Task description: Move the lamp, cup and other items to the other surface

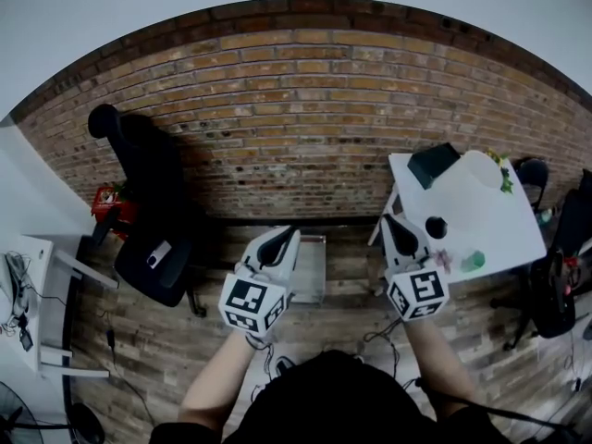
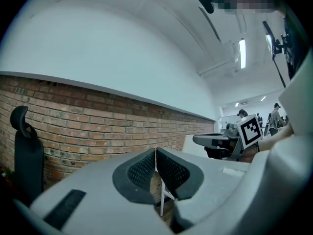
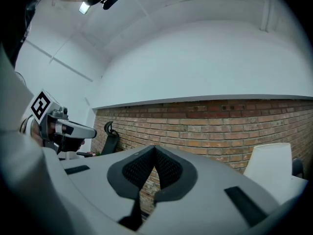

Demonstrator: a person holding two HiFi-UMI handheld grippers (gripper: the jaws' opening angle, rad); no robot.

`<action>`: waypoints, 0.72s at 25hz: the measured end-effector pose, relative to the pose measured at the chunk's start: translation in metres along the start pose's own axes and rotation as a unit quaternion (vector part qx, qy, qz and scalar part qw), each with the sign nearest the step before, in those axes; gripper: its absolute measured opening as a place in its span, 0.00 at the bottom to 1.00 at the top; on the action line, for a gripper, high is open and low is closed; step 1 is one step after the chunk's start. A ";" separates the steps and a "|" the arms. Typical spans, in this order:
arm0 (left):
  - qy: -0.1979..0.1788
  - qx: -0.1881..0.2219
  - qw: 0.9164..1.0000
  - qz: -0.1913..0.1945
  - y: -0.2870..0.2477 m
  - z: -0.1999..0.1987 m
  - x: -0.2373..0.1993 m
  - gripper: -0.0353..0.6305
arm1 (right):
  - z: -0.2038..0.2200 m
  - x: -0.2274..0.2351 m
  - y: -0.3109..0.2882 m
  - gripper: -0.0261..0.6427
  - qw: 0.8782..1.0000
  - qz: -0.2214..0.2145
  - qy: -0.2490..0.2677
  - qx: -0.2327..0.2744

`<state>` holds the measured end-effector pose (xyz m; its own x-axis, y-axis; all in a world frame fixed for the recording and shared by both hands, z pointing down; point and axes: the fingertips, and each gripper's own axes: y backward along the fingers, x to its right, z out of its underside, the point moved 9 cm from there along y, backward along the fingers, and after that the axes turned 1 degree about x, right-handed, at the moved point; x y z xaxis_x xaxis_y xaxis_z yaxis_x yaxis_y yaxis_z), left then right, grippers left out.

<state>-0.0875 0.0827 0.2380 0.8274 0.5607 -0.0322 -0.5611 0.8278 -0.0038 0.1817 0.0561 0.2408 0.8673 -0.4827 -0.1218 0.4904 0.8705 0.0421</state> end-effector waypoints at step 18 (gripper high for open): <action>-0.011 -0.009 1.000 0.000 -0.011 -0.004 -0.003 0.06 | 0.001 0.002 -0.005 0.05 1.000 -0.018 0.007 0.004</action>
<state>-0.0846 0.0719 0.2340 0.8275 0.5613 -0.0109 -0.5614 0.8272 -0.0226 0.1810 0.0507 0.2414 0.8476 -0.5125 -0.1373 0.5223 0.8515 0.0462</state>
